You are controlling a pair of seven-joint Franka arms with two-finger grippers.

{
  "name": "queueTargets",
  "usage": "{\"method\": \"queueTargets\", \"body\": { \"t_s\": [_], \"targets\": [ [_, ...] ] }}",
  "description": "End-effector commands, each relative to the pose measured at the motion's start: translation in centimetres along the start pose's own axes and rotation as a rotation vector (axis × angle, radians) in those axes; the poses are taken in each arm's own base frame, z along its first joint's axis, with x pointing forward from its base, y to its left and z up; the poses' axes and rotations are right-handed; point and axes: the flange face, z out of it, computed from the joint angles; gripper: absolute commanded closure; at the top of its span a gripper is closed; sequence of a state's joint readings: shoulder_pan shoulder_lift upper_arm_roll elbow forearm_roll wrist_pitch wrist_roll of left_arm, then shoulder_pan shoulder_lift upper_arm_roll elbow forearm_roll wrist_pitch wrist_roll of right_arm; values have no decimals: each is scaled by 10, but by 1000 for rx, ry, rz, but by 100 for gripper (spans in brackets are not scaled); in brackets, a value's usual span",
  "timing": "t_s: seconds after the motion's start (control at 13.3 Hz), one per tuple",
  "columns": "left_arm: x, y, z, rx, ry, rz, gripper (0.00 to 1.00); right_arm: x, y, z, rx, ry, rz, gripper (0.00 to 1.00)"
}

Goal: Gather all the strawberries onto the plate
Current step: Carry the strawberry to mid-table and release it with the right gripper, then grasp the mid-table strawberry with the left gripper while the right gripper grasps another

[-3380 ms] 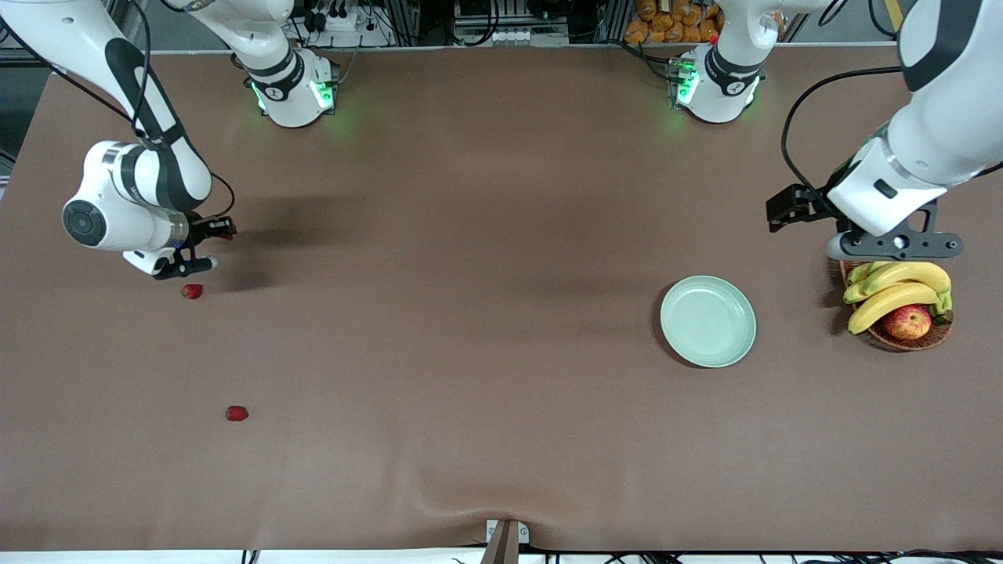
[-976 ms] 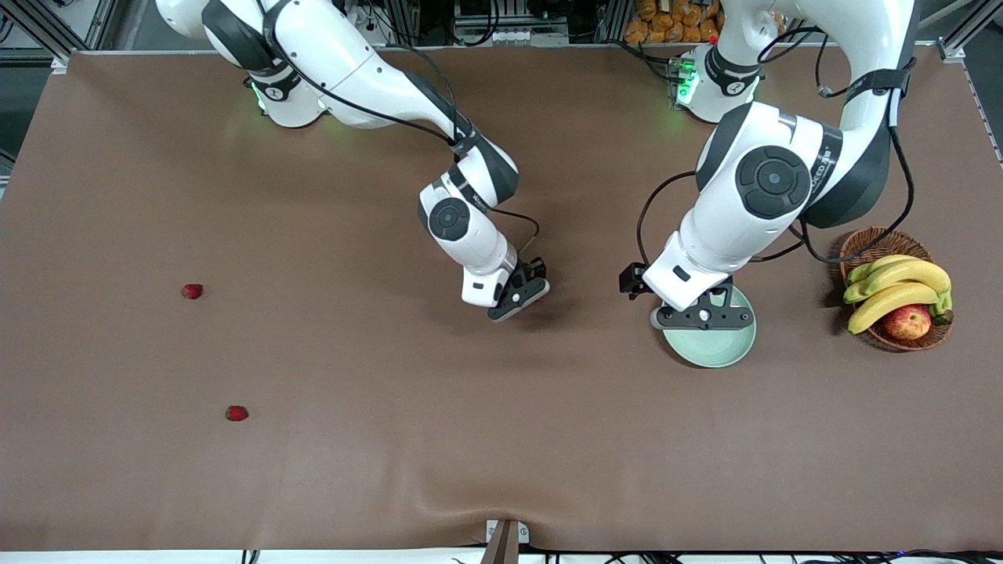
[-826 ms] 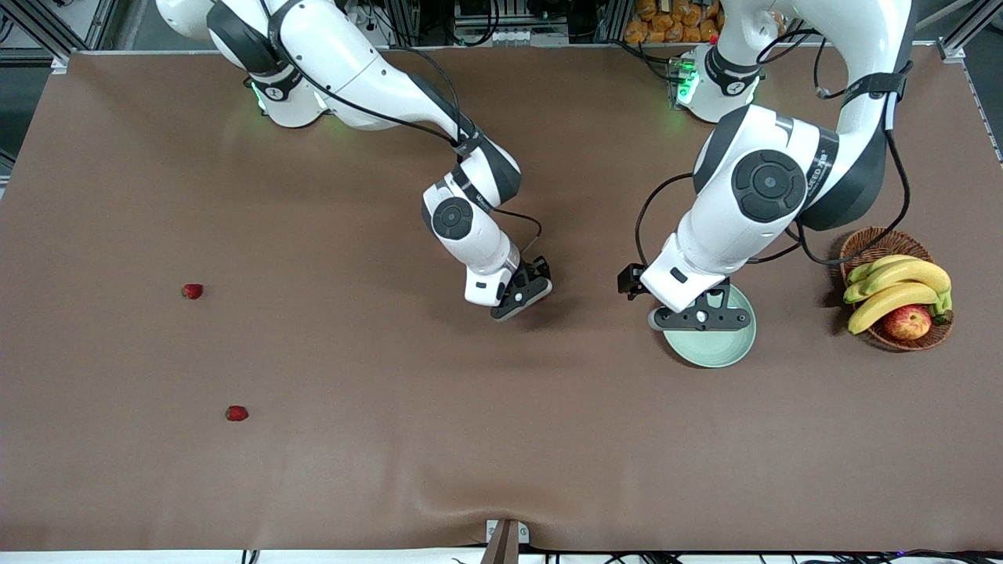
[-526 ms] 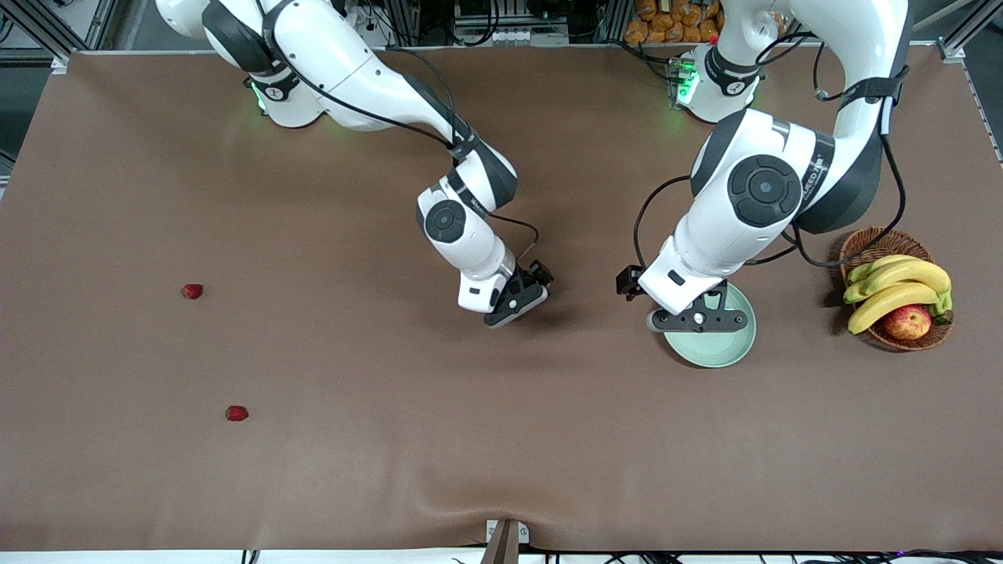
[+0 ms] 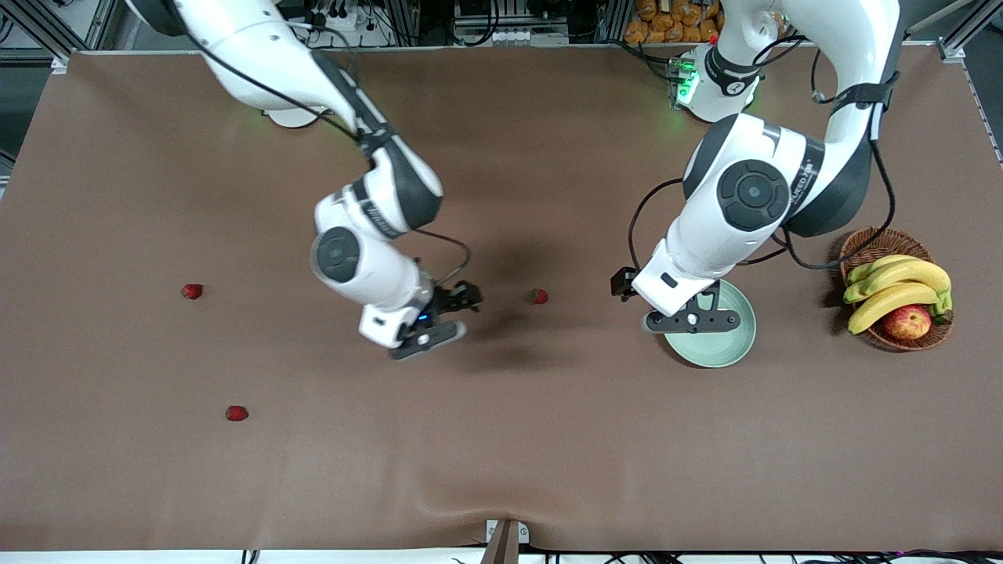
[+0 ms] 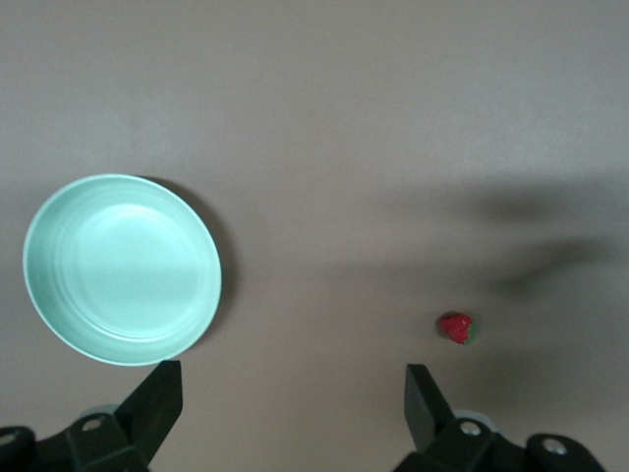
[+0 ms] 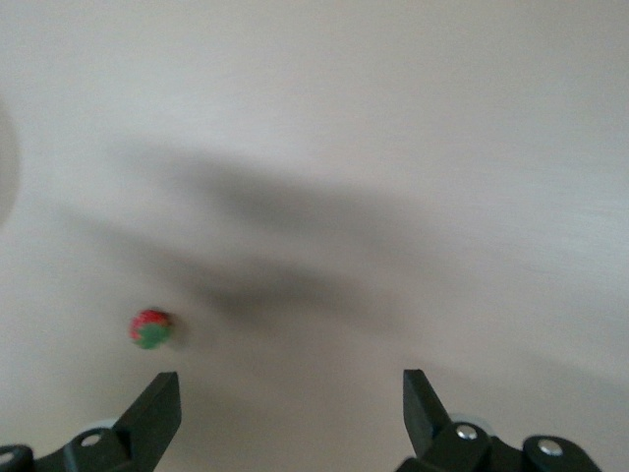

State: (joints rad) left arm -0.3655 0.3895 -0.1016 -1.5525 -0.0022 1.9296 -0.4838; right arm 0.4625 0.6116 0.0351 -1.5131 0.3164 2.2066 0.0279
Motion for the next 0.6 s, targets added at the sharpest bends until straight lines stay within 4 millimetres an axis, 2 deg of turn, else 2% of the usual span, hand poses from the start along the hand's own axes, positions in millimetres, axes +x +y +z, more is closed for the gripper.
{"method": "queueTargets", "body": {
  "t_s": [0.0,0.15,0.23,0.38,0.53],
  "targets": [
    [-3,33,24,-4,2,-32,0,-4,52,-13,-111,-30,11,0],
    [-2,48,31,-17,31,-51,0,2,104,-26,-175,-22,40,0],
    [-2,60,35,-25,44,-43,0,5,140,-37,-194,-14,57,0],
    [-1,80,47,-31,46,-48,0,4,210,-54,-227,-24,-86,0],
    [-9,111,63,-39,53,-55,0,-3,270,-59,-228,-51,-267,0]
  ]
}}
